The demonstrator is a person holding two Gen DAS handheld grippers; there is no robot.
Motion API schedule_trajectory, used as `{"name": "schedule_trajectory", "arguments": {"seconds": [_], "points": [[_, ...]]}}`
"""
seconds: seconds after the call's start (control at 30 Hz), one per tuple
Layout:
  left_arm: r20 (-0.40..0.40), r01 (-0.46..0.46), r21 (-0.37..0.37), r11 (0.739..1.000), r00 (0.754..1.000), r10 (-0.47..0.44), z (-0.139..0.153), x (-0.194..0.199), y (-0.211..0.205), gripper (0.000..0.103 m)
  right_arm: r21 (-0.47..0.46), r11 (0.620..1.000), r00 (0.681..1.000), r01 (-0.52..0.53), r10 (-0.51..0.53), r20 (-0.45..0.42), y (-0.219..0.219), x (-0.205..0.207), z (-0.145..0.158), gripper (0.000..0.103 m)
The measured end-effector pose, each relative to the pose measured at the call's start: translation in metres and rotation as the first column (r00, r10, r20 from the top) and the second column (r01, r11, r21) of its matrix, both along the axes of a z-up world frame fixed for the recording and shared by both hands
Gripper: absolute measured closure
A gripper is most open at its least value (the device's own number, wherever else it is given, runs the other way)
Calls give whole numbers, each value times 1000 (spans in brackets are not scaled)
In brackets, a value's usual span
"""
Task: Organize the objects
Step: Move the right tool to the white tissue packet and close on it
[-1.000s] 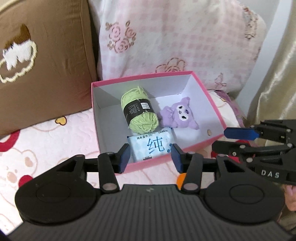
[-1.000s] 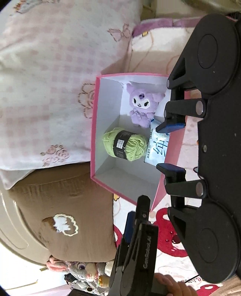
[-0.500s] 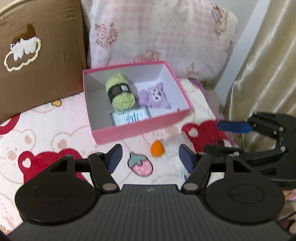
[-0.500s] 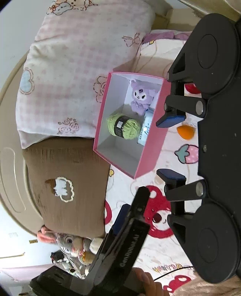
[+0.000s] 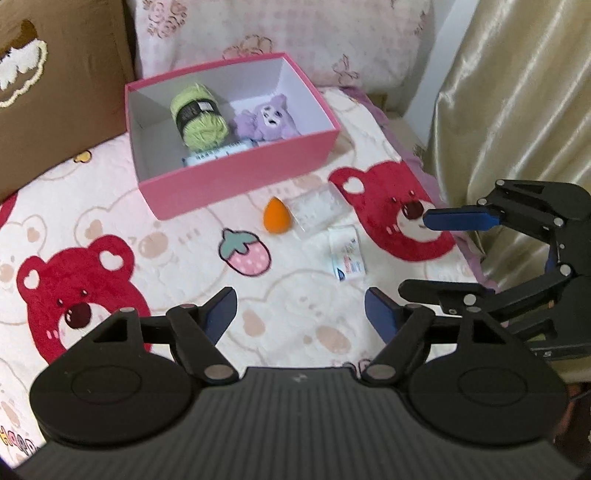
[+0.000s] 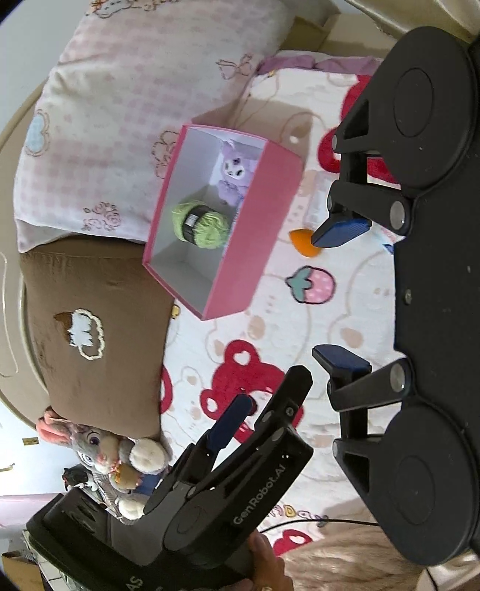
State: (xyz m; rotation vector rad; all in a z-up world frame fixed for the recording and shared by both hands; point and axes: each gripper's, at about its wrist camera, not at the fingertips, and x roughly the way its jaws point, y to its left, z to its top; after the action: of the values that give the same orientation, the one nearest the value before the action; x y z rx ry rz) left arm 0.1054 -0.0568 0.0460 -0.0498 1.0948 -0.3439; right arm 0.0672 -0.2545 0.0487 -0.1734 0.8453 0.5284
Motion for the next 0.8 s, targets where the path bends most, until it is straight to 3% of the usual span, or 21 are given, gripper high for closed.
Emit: {"name": "schedule_trajectory", "arguments": {"seconds": [0.33, 0.47, 0.7, 0.8], "points": [[-54, 76, -1, 997, 996, -76, -35, -12, -28, 26, -1, 1000, 999, -31, 31, -15, -23, -24, -29, 39], [-63, 71, -31, 997, 995, -73, -56, -10, -35, 26, -29, 998, 998, -55, 55, -10, -27, -28, -46, 29], [-65, 48, -54, 997, 997, -51, -88, -3, -47, 25, -87, 994, 997, -64, 60, -39, -30, -26, -79, 27], [-63, -5, -64, 998, 998, 1, -100, 0, -50, 25, -85, 994, 996, -75, 71, -48, -32, -23, -96, 27]]}}
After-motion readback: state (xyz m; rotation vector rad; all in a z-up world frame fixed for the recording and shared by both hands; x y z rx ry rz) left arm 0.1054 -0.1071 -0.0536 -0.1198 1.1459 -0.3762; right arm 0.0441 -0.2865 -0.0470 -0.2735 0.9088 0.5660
